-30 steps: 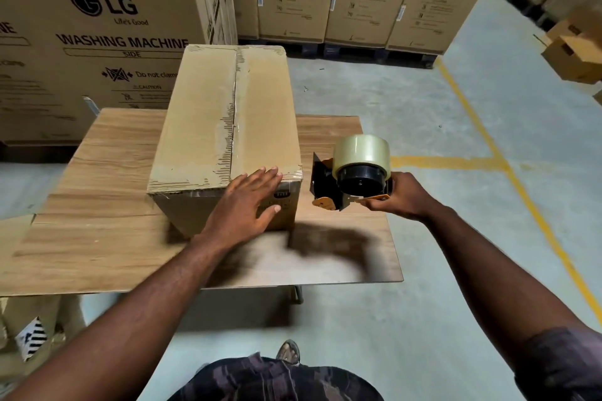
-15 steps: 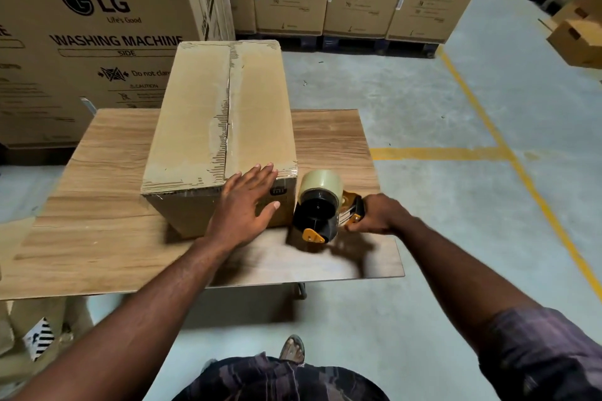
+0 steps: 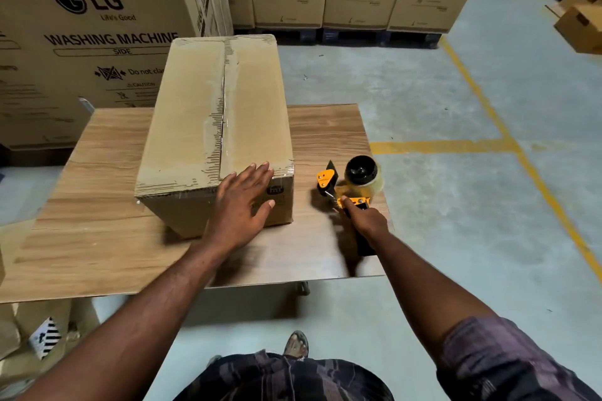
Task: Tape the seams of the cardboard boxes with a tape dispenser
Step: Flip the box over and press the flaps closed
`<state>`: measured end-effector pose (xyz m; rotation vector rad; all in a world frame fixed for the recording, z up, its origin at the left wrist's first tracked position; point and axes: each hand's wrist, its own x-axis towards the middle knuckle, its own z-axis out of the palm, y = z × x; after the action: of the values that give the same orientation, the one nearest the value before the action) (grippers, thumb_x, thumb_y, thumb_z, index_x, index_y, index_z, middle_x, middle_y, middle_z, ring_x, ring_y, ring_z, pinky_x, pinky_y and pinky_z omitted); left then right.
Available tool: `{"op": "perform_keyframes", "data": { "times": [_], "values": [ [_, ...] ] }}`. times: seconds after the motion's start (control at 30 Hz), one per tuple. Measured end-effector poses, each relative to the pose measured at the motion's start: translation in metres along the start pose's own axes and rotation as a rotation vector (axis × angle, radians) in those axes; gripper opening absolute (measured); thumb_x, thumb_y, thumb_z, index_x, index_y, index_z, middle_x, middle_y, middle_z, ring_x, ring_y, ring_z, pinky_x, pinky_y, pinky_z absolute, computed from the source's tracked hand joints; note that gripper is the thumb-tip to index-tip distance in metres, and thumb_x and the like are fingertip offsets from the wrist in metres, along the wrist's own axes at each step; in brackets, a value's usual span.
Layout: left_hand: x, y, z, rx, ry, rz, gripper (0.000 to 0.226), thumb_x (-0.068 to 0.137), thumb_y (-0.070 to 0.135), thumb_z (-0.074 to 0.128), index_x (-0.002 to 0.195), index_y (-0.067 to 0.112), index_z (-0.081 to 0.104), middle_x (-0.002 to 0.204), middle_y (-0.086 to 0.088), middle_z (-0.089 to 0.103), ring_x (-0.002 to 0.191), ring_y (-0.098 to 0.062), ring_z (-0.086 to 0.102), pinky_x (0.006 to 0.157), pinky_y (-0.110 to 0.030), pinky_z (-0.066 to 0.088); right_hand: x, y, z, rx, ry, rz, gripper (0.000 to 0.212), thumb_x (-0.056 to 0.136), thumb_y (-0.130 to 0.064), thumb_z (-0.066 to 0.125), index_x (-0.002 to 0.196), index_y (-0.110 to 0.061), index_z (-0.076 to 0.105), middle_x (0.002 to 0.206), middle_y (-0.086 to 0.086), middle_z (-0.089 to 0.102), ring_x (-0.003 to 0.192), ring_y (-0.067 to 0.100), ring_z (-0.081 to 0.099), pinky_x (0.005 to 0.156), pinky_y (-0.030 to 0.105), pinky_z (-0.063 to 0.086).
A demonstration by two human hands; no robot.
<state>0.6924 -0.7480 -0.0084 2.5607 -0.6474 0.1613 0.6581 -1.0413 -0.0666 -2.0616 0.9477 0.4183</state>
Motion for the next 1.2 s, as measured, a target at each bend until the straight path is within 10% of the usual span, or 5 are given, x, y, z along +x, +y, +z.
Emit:
{"op": "perform_keyframes", "data": {
  "times": [0.33,0.47,0.63,0.9,1.2],
  "values": [
    [0.002,0.001,0.004,-0.038,0.056,-0.020,0.061,0.093,0.050,0.045,0.151,0.033,0.041,0.158,0.018,0.034,0.147,-0.004,0.025,0.121,-0.034,0.009,-0.019,-0.043,0.003,-0.353,0.068,-0.179,0.040,0.105,-0.038,0.043,0.124,-0.010,0.064,0.130,0.016,0.065,0.120,0.036,0.059,0.084,0.037,0.042],
    [0.001,0.001,0.004,-0.050,0.058,-0.016,0.060,0.093,0.048,0.047,0.151,0.032,0.042,0.157,0.017,0.035,0.147,-0.004,0.026,0.119,-0.028,0.006,-0.037,-0.083,0.024,0.210,0.012,-0.564,0.032,0.107,-0.026,0.046,0.125,-0.011,0.067,0.124,0.010,0.070,0.118,0.029,0.065,0.096,0.037,0.049],
    [0.001,0.001,0.006,-0.038,0.089,-0.003,0.058,0.092,0.046,0.047,0.149,0.032,0.046,0.155,0.016,0.038,0.146,-0.007,0.032,0.118,-0.037,0.016,-0.067,-0.093,0.079,0.620,-0.170,-0.514,0.049,0.109,-0.033,0.042,0.154,-0.013,0.041,0.159,0.003,0.043,0.146,0.013,0.038,0.123,0.037,0.030],
    [0.001,0.000,0.006,-0.058,0.093,-0.017,0.057,0.092,0.040,0.053,0.149,0.034,0.045,0.155,0.018,0.038,0.146,-0.005,0.031,0.118,-0.041,0.019,-0.088,-0.092,0.106,0.670,0.087,-0.516,0.044,0.108,-0.016,0.048,0.152,-0.013,0.045,0.151,0.002,0.052,0.132,-0.001,0.044,0.098,-0.004,0.029],
    [0.010,0.020,-0.002,-0.296,0.263,-0.175,0.033,0.093,0.043,0.058,0.119,0.029,0.073,0.129,0.012,0.067,0.128,-0.009,0.055,0.111,-0.048,0.035,-0.072,-0.075,0.084,0.488,0.021,-0.683,0.051,0.103,-0.006,0.052,0.154,-0.012,0.044,0.152,0.002,0.052,0.140,0.012,0.046,0.119,0.033,0.036]
  ]
}}
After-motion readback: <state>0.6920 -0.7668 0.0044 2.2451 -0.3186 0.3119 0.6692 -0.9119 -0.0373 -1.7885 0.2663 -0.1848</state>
